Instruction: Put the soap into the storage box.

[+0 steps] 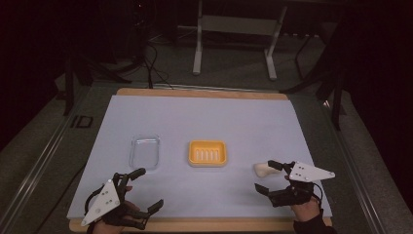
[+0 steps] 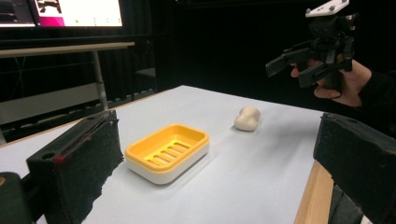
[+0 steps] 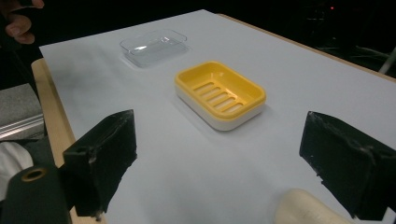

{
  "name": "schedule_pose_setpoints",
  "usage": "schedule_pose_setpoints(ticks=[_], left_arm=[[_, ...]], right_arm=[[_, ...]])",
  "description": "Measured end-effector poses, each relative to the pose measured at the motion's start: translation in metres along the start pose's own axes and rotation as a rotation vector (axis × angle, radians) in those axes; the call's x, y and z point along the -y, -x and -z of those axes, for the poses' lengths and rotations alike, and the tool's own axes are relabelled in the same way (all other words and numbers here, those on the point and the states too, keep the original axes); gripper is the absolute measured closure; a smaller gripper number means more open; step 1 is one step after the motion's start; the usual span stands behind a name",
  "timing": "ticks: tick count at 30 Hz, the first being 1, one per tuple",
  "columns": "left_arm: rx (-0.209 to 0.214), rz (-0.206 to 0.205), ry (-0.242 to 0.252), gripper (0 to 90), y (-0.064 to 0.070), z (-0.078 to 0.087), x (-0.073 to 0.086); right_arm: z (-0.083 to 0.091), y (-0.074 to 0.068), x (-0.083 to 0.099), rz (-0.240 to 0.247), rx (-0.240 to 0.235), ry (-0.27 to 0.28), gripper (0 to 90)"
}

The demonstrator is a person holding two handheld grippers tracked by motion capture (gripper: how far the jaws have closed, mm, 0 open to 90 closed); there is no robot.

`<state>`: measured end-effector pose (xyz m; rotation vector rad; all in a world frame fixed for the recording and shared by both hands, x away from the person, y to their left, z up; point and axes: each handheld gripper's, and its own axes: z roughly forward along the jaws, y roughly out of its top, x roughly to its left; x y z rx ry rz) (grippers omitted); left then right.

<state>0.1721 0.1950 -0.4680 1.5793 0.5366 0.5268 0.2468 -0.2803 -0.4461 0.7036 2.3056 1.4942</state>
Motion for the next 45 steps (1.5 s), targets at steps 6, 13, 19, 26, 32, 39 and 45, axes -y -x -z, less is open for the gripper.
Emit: schedule_pose_setpoints(ticks=[6, 13, 19, 26, 32, 39, 45], left_arm=[[-0.001, -0.002, -0.001, 1.1, 0.001, 0.001, 0.0], [-0.002, -0.005, -0.001, 1.1, 0.001, 0.002, 0.0], [-0.005, -0.006, -0.005, 1.1, 0.001, 0.002, 0.0], [-0.007, -0.008, -0.013, 1.1, 0.001, 0.001, 0.0], [-0.006, -0.008, -0.018, 1.1, 0.0, 0.001, 0.001], [-0.001, -0.008, -0.024, 1.1, 0.001, 0.0, 0.001], [0.001, -0.007, -0.024, 1.1, 0.001, 0.0, 0.001]], right_arm=[[-0.002, 0.001, -0.001, -0.008, -0.032, -0.013, 10.7], [-0.009, 0.001, -0.002, 0.006, -0.079, -0.072, 10.6], [-0.01, 0.003, -0.007, 0.055, -0.122, -0.127, 10.7], [-0.008, 0.008, -0.014, 0.09, -0.183, -0.227, 11.1], [-0.01, 0.007, -0.017, 0.157, -0.191, -0.353, 11.0], [-0.014, 0.009, -0.019, 0.187, -0.209, -0.454, 11.0], [-0.019, 0.009, -0.018, 0.207, -0.219, -0.516, 11.0]])
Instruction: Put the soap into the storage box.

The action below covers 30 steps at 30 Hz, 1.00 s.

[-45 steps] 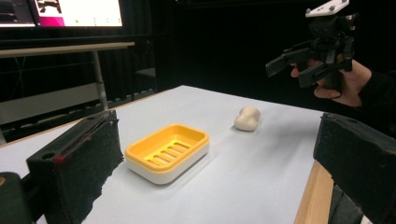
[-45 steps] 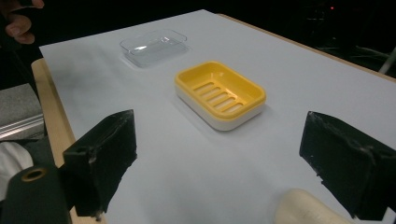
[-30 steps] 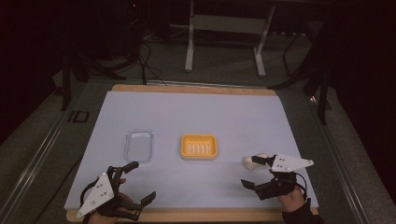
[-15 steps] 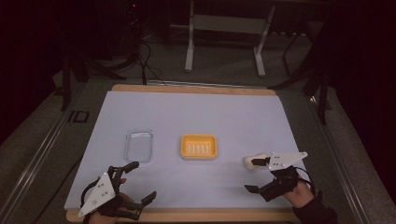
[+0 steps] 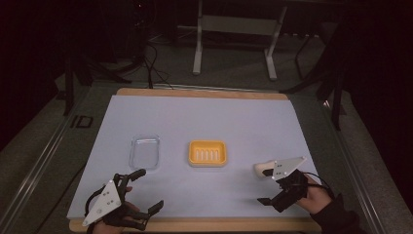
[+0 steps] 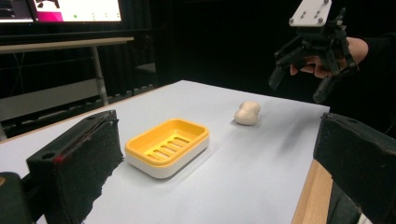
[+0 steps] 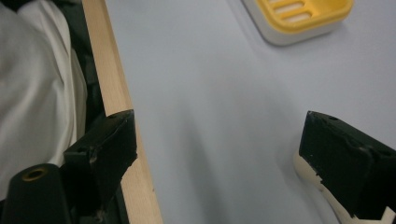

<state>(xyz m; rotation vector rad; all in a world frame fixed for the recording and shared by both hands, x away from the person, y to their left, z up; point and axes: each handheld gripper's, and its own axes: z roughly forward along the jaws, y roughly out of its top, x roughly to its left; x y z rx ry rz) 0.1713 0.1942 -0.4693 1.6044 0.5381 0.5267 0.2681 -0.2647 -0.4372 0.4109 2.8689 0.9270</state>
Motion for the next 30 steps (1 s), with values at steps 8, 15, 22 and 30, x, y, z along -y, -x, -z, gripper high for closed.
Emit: schedule_pose_setpoints(ticks=[8, 15, 22, 30], left_arm=[[0.006, -0.005, -0.011, 1.1, 0.0, -0.001, 0.001], [0.008, -0.003, -0.011, 1.1, 0.0, -0.002, 0.001], [0.012, -0.003, -0.014, 1.1, 0.001, -0.002, 0.001], [0.017, -0.001, -0.018, 1.1, 0.001, -0.003, 0.001]], right_arm=[[-0.009, 0.004, -0.003, 0.034, -0.025, -0.16, 11.0], [-0.008, 0.008, -0.01, 0.037, -0.024, -0.251, 11.0], [-0.008, 0.01, -0.012, 0.04, -0.033, -0.351, 11.1], [-0.004, 0.014, -0.013, 0.016, -0.062, -0.407, 13.0]])
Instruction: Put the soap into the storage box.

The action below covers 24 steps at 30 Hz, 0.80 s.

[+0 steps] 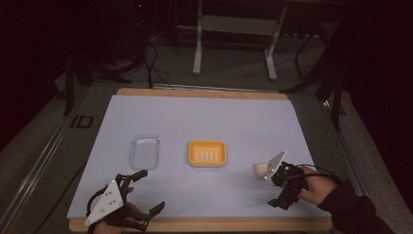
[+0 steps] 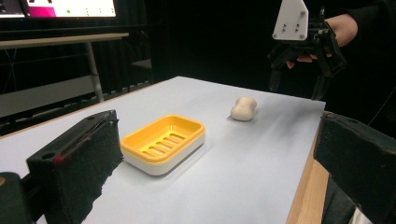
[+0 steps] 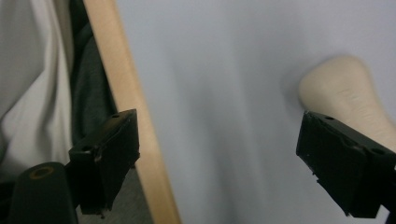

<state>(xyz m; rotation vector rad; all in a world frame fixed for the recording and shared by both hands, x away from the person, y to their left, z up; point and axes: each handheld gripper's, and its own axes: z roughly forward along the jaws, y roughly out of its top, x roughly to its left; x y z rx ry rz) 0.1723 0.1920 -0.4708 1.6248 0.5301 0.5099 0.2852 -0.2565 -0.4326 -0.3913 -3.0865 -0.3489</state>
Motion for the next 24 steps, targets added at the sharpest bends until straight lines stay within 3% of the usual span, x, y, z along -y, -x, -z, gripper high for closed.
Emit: schedule_pose_setpoints(ticks=[4, 9, 14, 17, 21, 23, 24], left_arm=[[0.005, 0.003, -0.002, 1.1, 0.0, 0.0, 0.0], [0.009, 0.006, -0.005, 1.1, 0.0, 0.0, 0.0], [0.013, 0.008, -0.006, 1.1, 0.0, -0.001, 0.0], [0.013, 0.007, -0.006, 1.1, 0.0, -0.001, 0.0], [0.014, 0.007, -0.009, 1.1, 0.0, -0.001, 0.001], [0.016, 0.008, -0.011, 1.1, 0.0, -0.001, 0.001], [0.018, 0.007, -0.01, 1.1, 0.0, -0.001, 0.001]], right_arm=[[-0.002, 0.006, 0.0, -0.028, -0.055, -0.054, 13.0], [-0.009, 0.009, 0.0, -0.028, -0.048, -0.135, 13.0], [-0.01, 0.013, -0.002, -0.038, -0.062, -0.147, 13.0], [-0.013, 0.014, 0.0, -0.016, -0.108, -0.197, 13.2], [-0.017, 0.016, 0.001, 0.018, -0.102, -0.251, 12.6], [-0.017, 0.015, 0.003, 0.052, -0.054, -0.256, 16.4], [-0.017, 0.016, 0.003, 0.05, -0.065, -0.262, 16.7]])
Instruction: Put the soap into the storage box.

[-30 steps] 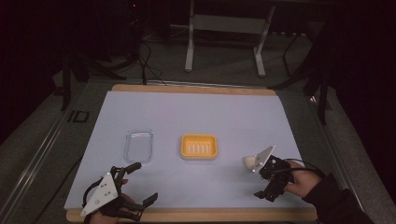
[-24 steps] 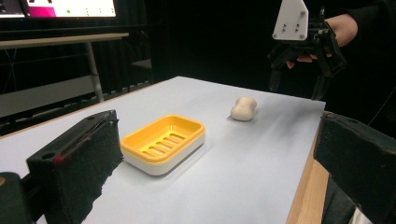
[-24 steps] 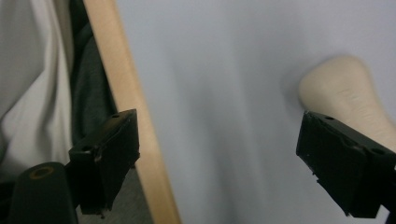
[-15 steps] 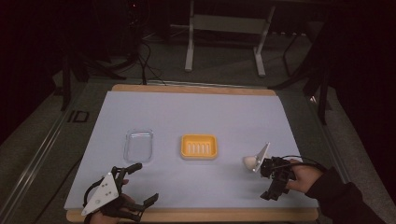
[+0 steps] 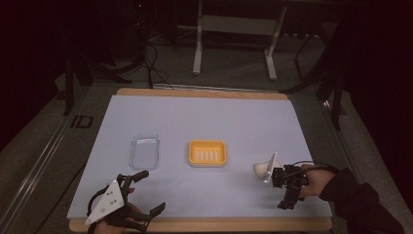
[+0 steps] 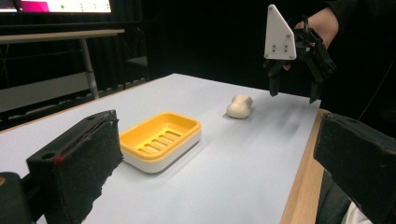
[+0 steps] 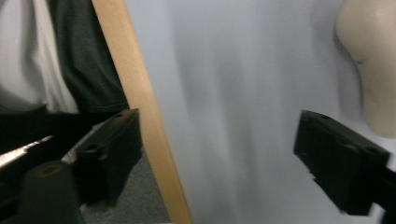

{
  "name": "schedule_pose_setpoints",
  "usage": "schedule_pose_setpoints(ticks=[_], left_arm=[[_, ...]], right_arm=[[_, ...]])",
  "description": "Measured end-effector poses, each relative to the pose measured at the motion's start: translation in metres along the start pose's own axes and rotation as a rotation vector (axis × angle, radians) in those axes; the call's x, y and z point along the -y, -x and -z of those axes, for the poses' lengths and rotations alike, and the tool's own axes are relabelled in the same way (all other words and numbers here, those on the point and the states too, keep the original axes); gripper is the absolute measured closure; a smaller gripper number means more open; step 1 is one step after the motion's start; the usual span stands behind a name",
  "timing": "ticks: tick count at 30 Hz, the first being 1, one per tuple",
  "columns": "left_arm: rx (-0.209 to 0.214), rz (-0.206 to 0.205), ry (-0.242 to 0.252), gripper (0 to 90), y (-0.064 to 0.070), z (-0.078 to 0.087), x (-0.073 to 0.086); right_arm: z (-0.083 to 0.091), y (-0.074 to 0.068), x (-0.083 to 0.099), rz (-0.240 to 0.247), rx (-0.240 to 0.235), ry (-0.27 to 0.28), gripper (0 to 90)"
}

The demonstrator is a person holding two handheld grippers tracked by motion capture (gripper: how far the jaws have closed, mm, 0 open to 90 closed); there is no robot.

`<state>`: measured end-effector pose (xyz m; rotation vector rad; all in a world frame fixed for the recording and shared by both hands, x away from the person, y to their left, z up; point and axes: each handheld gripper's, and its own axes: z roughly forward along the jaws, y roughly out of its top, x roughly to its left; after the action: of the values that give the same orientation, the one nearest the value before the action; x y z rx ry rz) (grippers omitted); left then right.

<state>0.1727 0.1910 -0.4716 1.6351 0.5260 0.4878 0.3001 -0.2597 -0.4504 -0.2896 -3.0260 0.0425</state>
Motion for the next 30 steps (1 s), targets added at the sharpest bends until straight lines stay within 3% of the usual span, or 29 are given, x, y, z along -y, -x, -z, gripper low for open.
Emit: schedule_pose_setpoints(ticks=[1, 8, 10, 14, 16, 23, 27, 30], left_arm=[[0.001, 0.0, -0.001, 1.1, 0.0, 0.0, 0.0], [0.002, 0.002, -0.001, 1.1, 0.0, 0.0, 0.0], [0.003, 0.002, -0.001, 1.1, 0.0, 0.0, 0.0], [0.005, 0.004, -0.003, 1.1, 0.0, 0.0, 0.0], [0.006, 0.006, -0.004, 1.1, 0.0, 0.0, 0.0], [0.006, 0.008, -0.005, 1.1, 0.0, 0.0, 0.001], [0.005, 0.009, -0.005, 1.1, -0.001, -0.001, 0.001], [0.005, 0.008, -0.006, 1.1, 0.0, -0.001, 0.001]], right_arm=[[0.0, 0.001, 0.0, -0.009, -0.024, -0.004, 16.2], [-0.003, 0.005, -0.001, 0.0, 0.0, -0.041, 17.8], [0.001, 0.006, -0.002, 0.039, 0.03, -0.017, 21.0], [0.009, 0.01, -0.005, 0.066, 0.038, 0.026, 22.6], [0.012, 0.012, -0.006, 0.094, 0.07, 0.041, 22.7], [0.023, 0.022, -0.01, 0.133, 0.131, 0.096, 25.0], [0.025, 0.027, -0.011, 0.166, 0.193, 0.131, 26.5], [0.025, 0.033, -0.011, 0.182, 0.2, 0.146, 28.1]])
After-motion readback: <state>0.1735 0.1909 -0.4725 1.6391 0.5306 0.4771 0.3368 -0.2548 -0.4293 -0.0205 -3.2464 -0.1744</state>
